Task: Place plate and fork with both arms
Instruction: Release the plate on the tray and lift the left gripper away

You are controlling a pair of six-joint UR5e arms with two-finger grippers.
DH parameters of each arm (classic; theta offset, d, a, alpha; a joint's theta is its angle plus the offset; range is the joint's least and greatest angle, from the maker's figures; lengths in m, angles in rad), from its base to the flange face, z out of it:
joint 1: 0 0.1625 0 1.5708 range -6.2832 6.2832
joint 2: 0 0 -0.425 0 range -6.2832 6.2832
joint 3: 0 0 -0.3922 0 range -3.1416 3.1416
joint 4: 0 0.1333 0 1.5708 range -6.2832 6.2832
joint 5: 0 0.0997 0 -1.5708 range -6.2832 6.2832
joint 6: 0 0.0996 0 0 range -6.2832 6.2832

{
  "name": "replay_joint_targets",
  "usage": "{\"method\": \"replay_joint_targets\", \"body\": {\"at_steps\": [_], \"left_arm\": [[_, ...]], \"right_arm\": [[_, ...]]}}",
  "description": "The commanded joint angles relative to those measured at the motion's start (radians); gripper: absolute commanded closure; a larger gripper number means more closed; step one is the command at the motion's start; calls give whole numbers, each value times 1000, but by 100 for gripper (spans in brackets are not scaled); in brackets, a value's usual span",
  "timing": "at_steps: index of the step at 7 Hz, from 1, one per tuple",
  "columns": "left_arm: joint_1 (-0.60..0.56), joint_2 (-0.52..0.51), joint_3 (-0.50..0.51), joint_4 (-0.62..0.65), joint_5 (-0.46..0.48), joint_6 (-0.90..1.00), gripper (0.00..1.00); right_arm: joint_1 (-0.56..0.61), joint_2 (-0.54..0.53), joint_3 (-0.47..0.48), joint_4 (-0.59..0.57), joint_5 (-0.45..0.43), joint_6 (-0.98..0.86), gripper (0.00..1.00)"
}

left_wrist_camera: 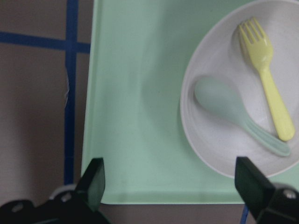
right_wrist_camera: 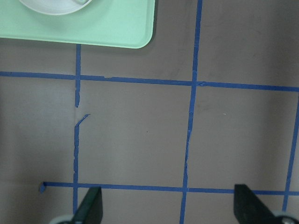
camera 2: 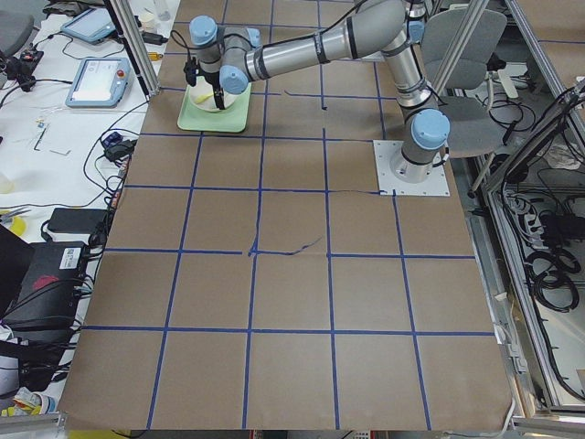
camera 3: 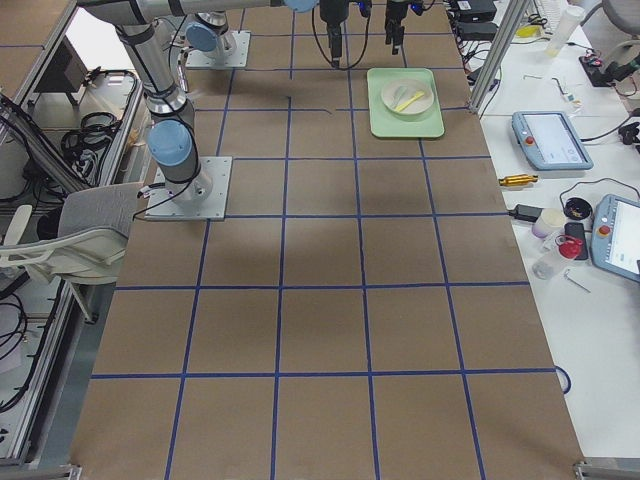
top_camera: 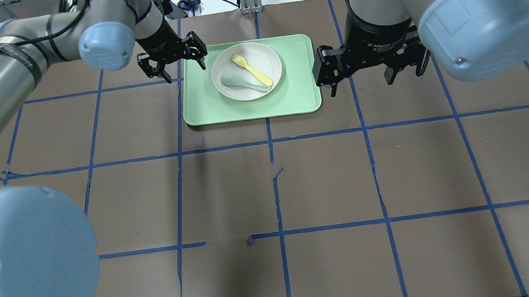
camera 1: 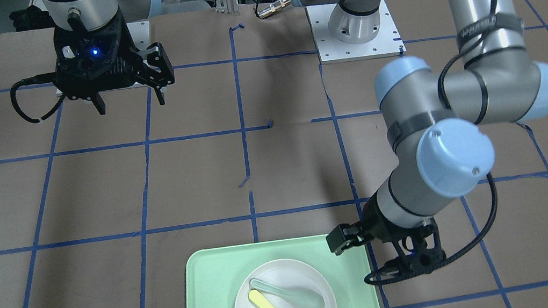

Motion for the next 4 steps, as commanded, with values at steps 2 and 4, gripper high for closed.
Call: {"method": "replay_joint_targets", "body": {"at_steps": [2, 4], "left_arm": [[-6, 318, -59, -313, 79, -15, 0], [-17, 463, -234, -303, 79, -62, 0]], "right_arm": [[0, 1, 1, -2, 0, 1, 0], [2, 25, -2, -15, 3, 29, 0]]}}
